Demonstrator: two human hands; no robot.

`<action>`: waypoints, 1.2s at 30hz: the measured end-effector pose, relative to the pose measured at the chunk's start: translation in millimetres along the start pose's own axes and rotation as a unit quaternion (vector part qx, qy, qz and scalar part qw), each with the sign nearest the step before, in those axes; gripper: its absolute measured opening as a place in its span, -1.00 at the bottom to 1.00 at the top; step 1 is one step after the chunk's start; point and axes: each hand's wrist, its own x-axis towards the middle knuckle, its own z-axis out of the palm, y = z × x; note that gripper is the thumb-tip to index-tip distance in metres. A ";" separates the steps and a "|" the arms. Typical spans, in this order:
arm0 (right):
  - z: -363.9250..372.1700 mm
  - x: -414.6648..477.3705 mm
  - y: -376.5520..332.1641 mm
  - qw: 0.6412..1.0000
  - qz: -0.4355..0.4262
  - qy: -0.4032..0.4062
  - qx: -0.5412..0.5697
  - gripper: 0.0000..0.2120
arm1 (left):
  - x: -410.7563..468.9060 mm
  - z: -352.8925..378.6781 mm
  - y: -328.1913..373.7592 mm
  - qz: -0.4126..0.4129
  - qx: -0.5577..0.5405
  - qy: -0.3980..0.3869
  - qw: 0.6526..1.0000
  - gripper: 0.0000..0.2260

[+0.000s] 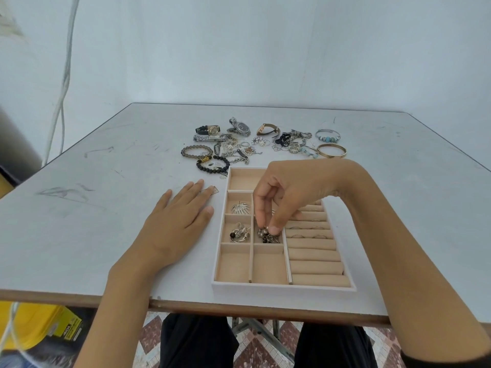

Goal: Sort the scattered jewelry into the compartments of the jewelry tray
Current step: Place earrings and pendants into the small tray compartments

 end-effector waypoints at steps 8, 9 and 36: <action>0.1 -1.8 -2.8 0.999 -0.002 0.005 -0.034 -0.87 | 0.4 1.2 -1.6 0.003 0.002 0.002 1.000 -0.56; 0.3 -2.0 -3.1 0.999 -0.005 0.006 -0.035 -0.87 | 0.4 1.4 -1.5 0.003 0.002 0.003 1.000 -0.56; -2.9 0.4 5.3 0.999 -0.051 0.012 0.001 -0.84 | 2.0 2.6 -2.5 0.009 -0.009 0.006 1.000 -0.40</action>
